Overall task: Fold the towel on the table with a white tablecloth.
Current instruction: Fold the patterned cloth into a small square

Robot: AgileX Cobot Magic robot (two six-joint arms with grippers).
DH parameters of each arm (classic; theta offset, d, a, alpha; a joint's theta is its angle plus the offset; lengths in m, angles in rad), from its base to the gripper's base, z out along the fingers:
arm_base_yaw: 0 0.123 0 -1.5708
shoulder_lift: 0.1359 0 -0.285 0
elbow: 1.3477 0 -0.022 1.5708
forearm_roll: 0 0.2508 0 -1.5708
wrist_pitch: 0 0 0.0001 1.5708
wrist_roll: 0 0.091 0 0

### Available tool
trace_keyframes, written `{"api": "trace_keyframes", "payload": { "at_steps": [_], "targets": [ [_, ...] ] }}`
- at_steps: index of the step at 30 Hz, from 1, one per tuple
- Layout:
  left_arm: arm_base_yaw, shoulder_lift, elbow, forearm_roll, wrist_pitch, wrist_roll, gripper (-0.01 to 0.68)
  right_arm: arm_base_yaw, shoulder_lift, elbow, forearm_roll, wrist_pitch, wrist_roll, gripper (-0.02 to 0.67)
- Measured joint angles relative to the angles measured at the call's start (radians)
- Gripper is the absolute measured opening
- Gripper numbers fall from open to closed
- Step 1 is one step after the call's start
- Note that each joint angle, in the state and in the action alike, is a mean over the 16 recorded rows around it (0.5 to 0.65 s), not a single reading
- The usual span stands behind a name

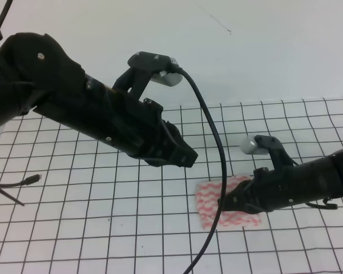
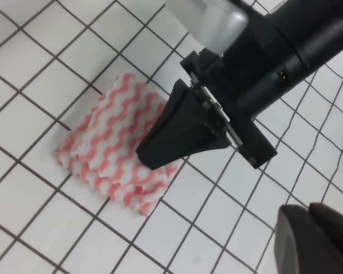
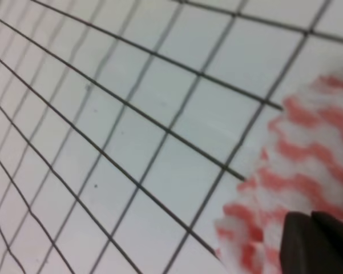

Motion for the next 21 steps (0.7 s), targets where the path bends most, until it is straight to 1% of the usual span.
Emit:
{"api": "trace_keyframes", "payload": {
  "at_steps": [5,8,15,21],
  "targets": [
    [0.0,0.0,0.0,0.0,0.001,0.002,0.0,0.0,0.018,0.0,-0.063,0.001,0.066,0.006],
    [0.0,0.0,0.0,0.001,-0.001,0.004,0.0,0.0,0.027,0.001,-0.077,0.015,0.067,0.006],
    [0.0,0.0,0.0,0.001,-0.001,0.007,0.0,0.0,0.012,0.001,-0.012,0.035,0.0,0.006],
    [0.0,0.0,0.0,0.0,0.005,0.007,0.0,0.0,-0.015,0.002,0.053,-0.037,-0.043,0.006]
  ]
}}
